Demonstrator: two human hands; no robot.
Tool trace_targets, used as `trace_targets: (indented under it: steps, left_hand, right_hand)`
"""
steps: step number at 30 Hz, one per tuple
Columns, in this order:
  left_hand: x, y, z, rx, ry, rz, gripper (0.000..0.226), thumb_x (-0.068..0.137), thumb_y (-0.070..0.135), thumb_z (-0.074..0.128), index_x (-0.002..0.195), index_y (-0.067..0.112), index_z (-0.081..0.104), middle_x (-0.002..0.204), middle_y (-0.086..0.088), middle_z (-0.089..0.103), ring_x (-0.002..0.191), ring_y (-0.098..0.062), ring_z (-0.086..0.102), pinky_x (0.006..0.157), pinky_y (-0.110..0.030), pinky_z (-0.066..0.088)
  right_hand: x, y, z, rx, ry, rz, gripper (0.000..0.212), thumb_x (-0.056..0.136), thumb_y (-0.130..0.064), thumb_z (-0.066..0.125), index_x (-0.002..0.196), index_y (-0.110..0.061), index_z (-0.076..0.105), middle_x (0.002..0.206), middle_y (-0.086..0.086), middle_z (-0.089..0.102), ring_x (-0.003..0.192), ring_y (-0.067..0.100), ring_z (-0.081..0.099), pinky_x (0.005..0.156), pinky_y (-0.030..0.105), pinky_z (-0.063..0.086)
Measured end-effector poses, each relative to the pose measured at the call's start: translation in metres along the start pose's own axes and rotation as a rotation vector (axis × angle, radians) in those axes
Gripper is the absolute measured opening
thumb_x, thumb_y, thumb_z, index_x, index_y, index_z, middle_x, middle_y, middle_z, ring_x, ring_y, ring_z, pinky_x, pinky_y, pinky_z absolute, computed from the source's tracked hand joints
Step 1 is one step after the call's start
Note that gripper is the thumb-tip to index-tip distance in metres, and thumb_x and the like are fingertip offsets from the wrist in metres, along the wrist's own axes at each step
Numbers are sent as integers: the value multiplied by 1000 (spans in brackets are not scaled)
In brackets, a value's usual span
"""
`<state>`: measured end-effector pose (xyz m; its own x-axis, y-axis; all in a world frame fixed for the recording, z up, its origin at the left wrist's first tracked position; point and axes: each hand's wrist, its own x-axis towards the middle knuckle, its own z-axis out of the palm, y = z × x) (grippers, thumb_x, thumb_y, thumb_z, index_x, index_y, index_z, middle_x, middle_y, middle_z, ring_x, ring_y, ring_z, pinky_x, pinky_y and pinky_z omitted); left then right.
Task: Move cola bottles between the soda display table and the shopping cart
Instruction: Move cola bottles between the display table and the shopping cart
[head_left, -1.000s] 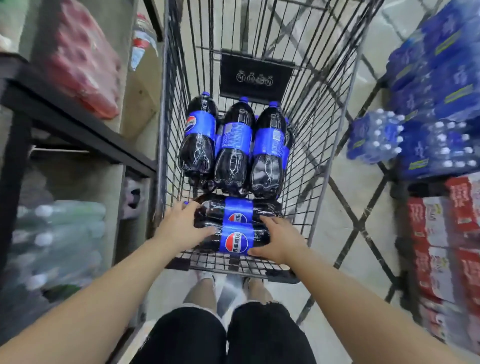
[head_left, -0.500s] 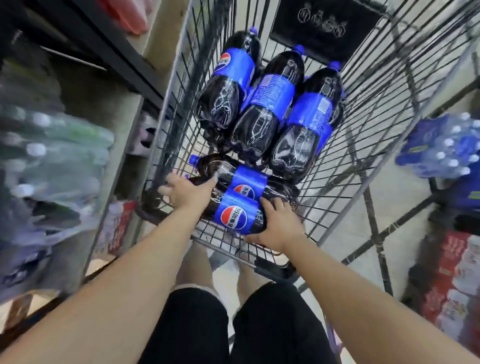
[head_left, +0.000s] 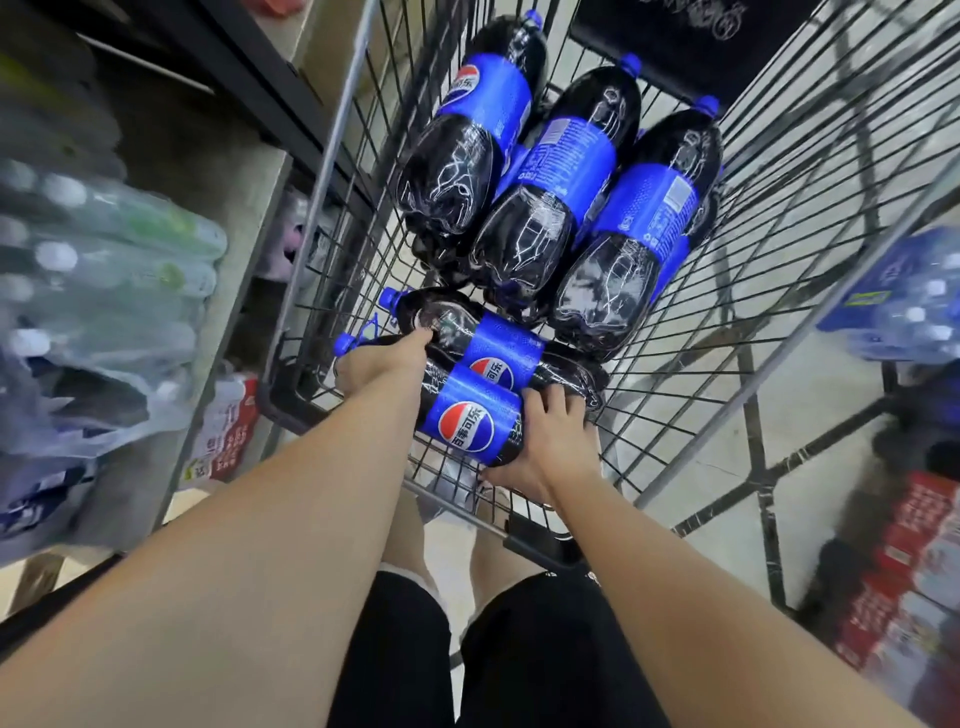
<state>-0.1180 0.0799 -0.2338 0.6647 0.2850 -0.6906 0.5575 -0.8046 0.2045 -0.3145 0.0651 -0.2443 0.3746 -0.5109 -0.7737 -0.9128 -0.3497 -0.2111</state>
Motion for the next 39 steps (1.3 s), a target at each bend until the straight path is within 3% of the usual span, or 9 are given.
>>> trace_targets:
  steps: [5, 10, 14, 18, 22, 26, 32, 36, 39]
  left_hand:
    - [-17, -1, -4, -52, -23, 131, 100, 67, 47, 97, 138, 1, 45, 140, -16, 51, 116, -39, 62, 97, -43, 55]
    - [-40, 12, -10, -84, -58, 317, 103, 68, 45, 96, 142, 1, 40, 146, -19, 49, 126, -39, 59, 104, -41, 48]
    - [-59, 26, -15, -107, -124, 430, 88, 68, 45, 95, 130, 9, 45, 129, -12, 60, 110, -29, 63, 96, -31, 48]
    - [-72, 37, -21, -115, -162, 573, 77, 65, 45, 96, 114, 17, 43, 117, -3, 59, 111, -26, 64, 94, -27, 47]
    - [-90, 51, -40, -131, -187, 695, 94, 66, 49, 95, 137, 9, 49, 134, -8, 61, 123, -26, 60, 100, -26, 42]
    - [-114, 60, -68, -174, -303, 753, 91, 69, 48, 94, 135, 13, 44, 126, 0, 54, 109, -19, 57, 94, -25, 41]
    - [-166, 72, -122, -238, -415, 911, 101, 61, 55, 95, 138, 13, 46, 128, 2, 57, 112, -16, 61, 105, -32, 48]
    - [-202, 74, -158, -263, -510, 1002, 88, 66, 49, 96, 130, 16, 46, 130, -2, 57, 120, -21, 58, 103, -25, 39]
    - [-232, 71, -190, -256, -580, 1037, 104, 70, 51, 94, 146, 6, 40, 145, -10, 53, 135, -23, 53, 109, -25, 33]
  right_hand:
    - [-11, 0, 5, 42, 102, 32, 119, 53, -73, 81, 147, -21, 32, 143, 2, 39, 131, 32, 40, 110, 52, 40]
    - [-25, -4, -1, 142, 235, 82, 120, 55, -71, 81, 151, -18, 32, 147, 2, 45, 131, 30, 46, 110, 51, 39]
    - [-36, -8, -11, 179, 338, 118, 119, 56, -71, 80, 151, -17, 33, 145, 3, 47, 132, 31, 46, 109, 52, 40]
    - [-48, -16, -21, 229, 397, 154, 121, 62, -68, 78, 158, -17, 24, 153, 4, 40, 138, 31, 40, 115, 51, 35]
    - [-67, -27, -39, 256, 509, 193, 116, 60, -67, 77, 155, -19, 30, 151, 2, 42, 137, 30, 41, 114, 50, 35]
    - [-93, -39, -57, 293, 655, 219, 115, 53, -64, 72, 152, -17, 38, 147, 3, 48, 132, 33, 47, 108, 55, 40]
    - [-156, -62, -85, 291, 852, 302, 114, 54, -74, 62, 150, -17, 37, 144, 4, 51, 128, 31, 49, 104, 55, 45]
    - [-203, -78, -100, 284, 929, 351, 121, 52, -69, 81, 152, -16, 37, 147, 6, 50, 132, 34, 47, 108, 54, 42]
    - [-244, -87, -114, 252, 963, 431, 121, 51, -68, 81, 152, -16, 36, 146, 5, 50, 129, 33, 48, 104, 52, 44]
